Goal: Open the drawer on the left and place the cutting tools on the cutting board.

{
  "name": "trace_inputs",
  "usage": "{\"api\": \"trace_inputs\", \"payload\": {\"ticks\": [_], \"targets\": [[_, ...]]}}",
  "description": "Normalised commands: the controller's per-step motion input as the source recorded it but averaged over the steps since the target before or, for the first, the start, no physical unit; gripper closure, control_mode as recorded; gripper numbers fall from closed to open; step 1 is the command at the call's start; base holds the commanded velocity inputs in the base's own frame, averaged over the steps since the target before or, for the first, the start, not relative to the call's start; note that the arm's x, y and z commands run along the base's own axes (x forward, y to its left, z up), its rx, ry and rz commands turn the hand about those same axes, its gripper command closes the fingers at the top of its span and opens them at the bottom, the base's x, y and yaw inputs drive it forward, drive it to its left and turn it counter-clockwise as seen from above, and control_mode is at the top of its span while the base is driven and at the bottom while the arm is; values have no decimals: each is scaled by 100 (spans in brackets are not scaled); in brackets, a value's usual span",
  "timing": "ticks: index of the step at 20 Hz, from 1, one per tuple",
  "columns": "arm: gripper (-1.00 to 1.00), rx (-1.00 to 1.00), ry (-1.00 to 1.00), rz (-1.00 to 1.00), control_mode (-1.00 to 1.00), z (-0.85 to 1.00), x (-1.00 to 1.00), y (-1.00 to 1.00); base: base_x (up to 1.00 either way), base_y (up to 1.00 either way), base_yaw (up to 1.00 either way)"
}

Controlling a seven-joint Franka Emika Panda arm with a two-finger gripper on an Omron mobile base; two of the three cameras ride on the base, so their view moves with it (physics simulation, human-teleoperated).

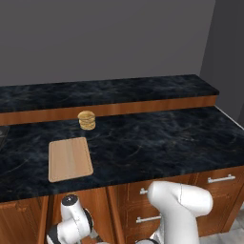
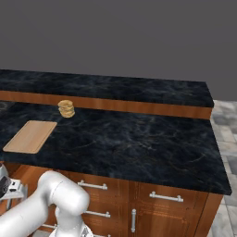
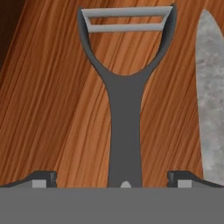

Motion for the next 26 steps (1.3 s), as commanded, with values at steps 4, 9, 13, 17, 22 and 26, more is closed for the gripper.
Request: {"api": "trace_inputs", "payload": {"ticks": [4, 9, 13, 17, 22, 26], "targets": [[100, -1, 0, 0, -100, -37, 0, 10, 0, 0, 0], [100, -1, 0, 0, -100, 0, -1, 1, 0, 0, 0], [100, 0, -6, 0, -100, 0, -25, 0, 0, 0, 0], [100, 0, -27, -2, -100, 51, -66, 1, 0, 0, 0], [100, 0, -41, -7, -100, 100, -66, 2, 0, 0, 0], [100, 0, -33, -9, -100, 100, -61, 1, 0, 0, 0]]}}
